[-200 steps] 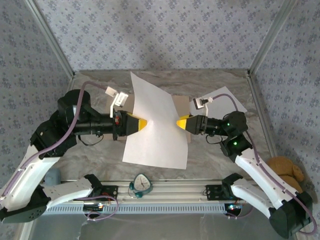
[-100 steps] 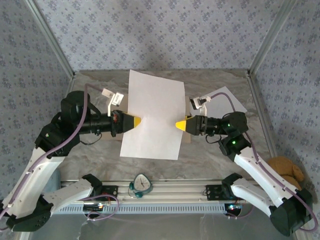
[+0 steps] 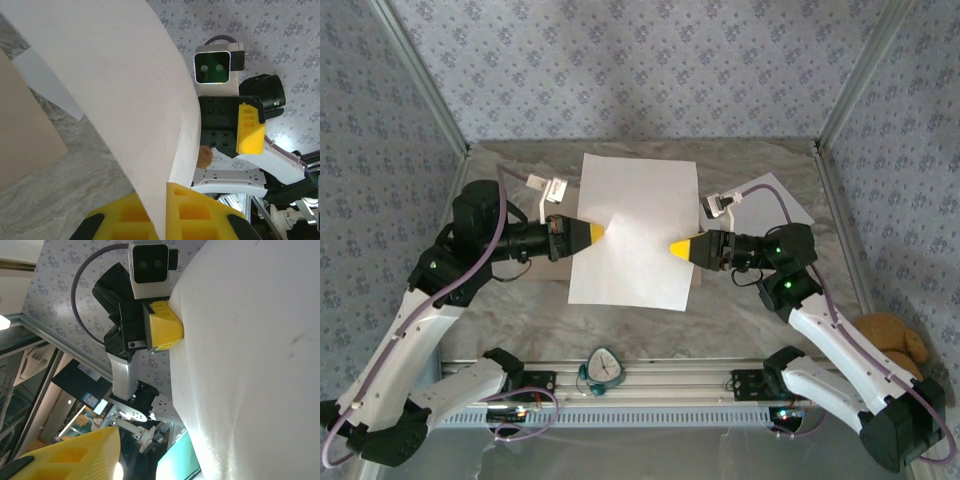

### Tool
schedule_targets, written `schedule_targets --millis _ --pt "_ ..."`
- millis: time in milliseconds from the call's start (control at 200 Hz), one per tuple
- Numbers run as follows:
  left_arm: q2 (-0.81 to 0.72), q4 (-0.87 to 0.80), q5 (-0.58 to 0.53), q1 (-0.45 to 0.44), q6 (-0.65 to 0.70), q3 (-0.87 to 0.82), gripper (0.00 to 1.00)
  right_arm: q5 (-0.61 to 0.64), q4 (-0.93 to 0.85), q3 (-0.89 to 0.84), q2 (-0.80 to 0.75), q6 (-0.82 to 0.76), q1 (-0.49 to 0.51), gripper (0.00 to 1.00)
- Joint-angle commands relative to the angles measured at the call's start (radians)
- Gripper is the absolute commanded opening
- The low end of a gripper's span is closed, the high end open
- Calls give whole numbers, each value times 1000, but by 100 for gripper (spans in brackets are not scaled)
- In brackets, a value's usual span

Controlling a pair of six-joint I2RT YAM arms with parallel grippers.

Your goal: Put the files into the folder

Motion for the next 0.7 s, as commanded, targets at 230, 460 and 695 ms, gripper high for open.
schedule_targets --millis 230,460,695 --pt "-18 68 62 16 -30 -3 0 32 -104 14 -38 -82 -26 46" --pt "-25 78 87 16 -36 -16 0 35 -115 14 -49 -81 -45 43" --pt "-24 122 117 16 -61 -50 0 38 -118 12 -53 -75 -51 38"
